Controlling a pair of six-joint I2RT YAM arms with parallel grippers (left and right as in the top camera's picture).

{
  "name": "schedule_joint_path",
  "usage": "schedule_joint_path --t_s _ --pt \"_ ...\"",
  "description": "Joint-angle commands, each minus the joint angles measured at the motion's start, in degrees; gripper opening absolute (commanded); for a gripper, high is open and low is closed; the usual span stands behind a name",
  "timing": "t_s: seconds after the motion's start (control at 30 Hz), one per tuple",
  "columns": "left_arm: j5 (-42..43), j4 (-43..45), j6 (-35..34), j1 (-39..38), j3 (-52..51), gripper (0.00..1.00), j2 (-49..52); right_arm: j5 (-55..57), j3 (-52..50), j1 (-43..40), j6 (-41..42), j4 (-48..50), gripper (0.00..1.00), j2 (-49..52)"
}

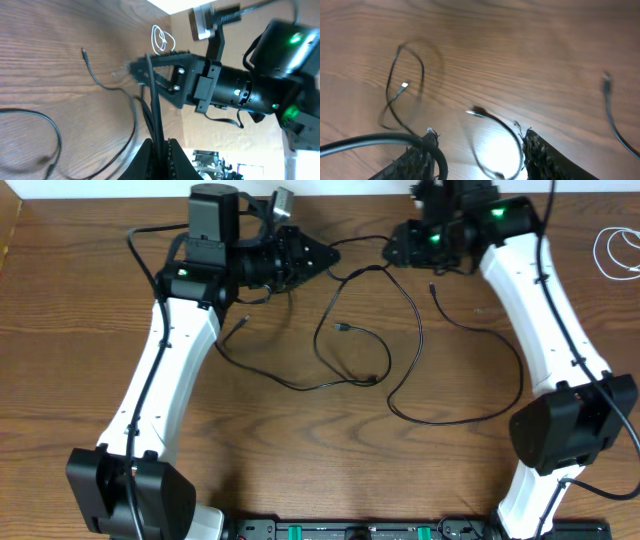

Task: Untangle cables

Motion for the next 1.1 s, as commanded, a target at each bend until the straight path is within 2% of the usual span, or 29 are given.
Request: schedule_joint_path --t_s 0.0,0.37,0.73,0.8,0.9,1.07 --pt "3.96 0.17 0.98 3.69 0.90 0.08 -0.76 7.02 -0.09 -6.64 0.42 -2.14 0.50 0.26" --pt "8.46 2.27 0.96 6.10 0.90 0.07 -0.92 14.14 -0.09 -12.44 0.31 -4.37 0.52 0.28" --pt "8.44 2.32 0.98 6.34 0.90 0.07 -0.92 14.19 -0.09 -22.80 0.24 -6.36 0.51 0.31" --pt "8.41 2.32 0.98 6.32 0.90 0.07 -0.92 7.43 -0.09 -24.41 -4.07 -6.54 0.51 0.31" --pt "7.96 2.32 0.98 6.32 0.90 0.07 -0.92 -8.17 -0.09 -24.52 -15.10 -7.17 0.58 0.31" --pt "6.25 2.32 0.90 6.32 0.90 0.07 -0.92 -23.39 -0.09 -20.02 -29.88 -11.45 0.63 0.31"
